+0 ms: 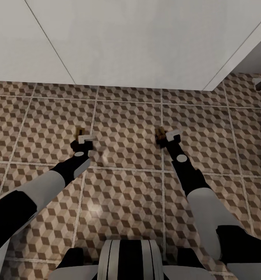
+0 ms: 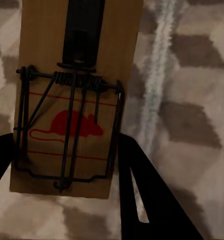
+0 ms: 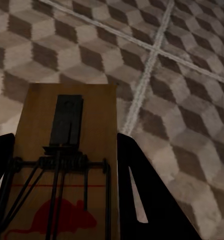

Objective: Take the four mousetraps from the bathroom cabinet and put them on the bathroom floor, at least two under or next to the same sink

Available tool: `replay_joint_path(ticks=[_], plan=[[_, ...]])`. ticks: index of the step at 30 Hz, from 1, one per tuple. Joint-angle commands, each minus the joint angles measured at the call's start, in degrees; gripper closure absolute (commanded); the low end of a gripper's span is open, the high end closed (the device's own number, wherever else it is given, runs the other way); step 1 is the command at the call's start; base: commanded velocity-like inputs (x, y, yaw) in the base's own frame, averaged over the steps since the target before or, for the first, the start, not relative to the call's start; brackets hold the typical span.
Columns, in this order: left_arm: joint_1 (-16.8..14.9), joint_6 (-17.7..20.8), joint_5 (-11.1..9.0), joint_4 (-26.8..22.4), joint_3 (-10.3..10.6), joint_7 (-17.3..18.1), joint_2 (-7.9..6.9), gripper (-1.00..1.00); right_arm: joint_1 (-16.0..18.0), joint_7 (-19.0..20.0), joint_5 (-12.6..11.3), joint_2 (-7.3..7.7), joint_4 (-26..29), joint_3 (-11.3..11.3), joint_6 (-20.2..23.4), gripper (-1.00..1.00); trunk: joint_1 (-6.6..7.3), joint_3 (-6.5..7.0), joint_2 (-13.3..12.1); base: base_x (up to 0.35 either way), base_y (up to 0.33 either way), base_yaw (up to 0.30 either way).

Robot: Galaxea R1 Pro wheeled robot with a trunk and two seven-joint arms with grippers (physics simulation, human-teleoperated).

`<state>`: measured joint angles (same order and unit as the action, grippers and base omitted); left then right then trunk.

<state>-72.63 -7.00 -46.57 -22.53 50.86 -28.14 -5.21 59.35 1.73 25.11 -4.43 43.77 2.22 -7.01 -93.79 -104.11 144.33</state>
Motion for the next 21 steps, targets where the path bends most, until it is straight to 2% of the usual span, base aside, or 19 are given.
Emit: replay_joint_path(ticks=[1, 5, 9, 11, 13, 15, 21], plan=[[0.0, -0.1, -0.4, -0.4, 0.5, -0.5, -0.07, 1.0, -0.2, 0.3, 0.3, -0.06, 0.7, 0.2, -0.2, 1.0, 0.0, -0.03, 0.0, 0.0, 0.0, 0.0], [0.2, 1.1, -0.4, -2.3, 0.9, -1.3, -0.07, 1.0, -1.2, 0.1, 0.6, -0.12, 3.9, 0.2, -0.3, 1.0, 0.0, -0.03, 0.0, 0.0, 0.0, 0.0], [0.5, 1.8, -0.4, -3.1, 1.8, -5.2, -0.04, 1.0, -1.5, -1.0, 0.8, -0.2, 4.6, 0.2, -0.4, 1.0, 0.0, -0.03, 0.0, 0.0, 0.0, 0.0], [0.5, 2.5, -0.4, -3.3, 2.1, -8.1, -0.01, 1.0, -1.5, -3.1, 0.8, -0.21, 4.7, 0.2, -0.4, 1.0, 0.0, -0.03, 0.0, 0.0, 0.0, 0.0], [0.5, 4.4, -0.5, -3.9, 2.3, -11.8, 0.01, 1.0, -1.6, -7.2, 0.8, -0.22, 4.6, 0.2, -0.5, 1.0, 0.0, -0.03, 0.0, 0.0, 0.0, 0.0], [0.6, 5.6, -0.5, -4.5, 2.3, -13.6, 0.01, 1.0, -1.6, -9.7, 0.8, -0.25, 4.5, 0.2, -0.5, 1.0, 0.0, -0.03, 0.0, 0.0, 0.0, 0.0], [0.8, 7.0, -0.5, -5.9, 2.5, -15.4, 0.02, 1.0, -1.7, -12.0, 0.9, -0.23, 3.9, 0.2, -0.3, 1.0, 0.0, -0.03, 0.0, 0.0, 0.0, 0.0]])
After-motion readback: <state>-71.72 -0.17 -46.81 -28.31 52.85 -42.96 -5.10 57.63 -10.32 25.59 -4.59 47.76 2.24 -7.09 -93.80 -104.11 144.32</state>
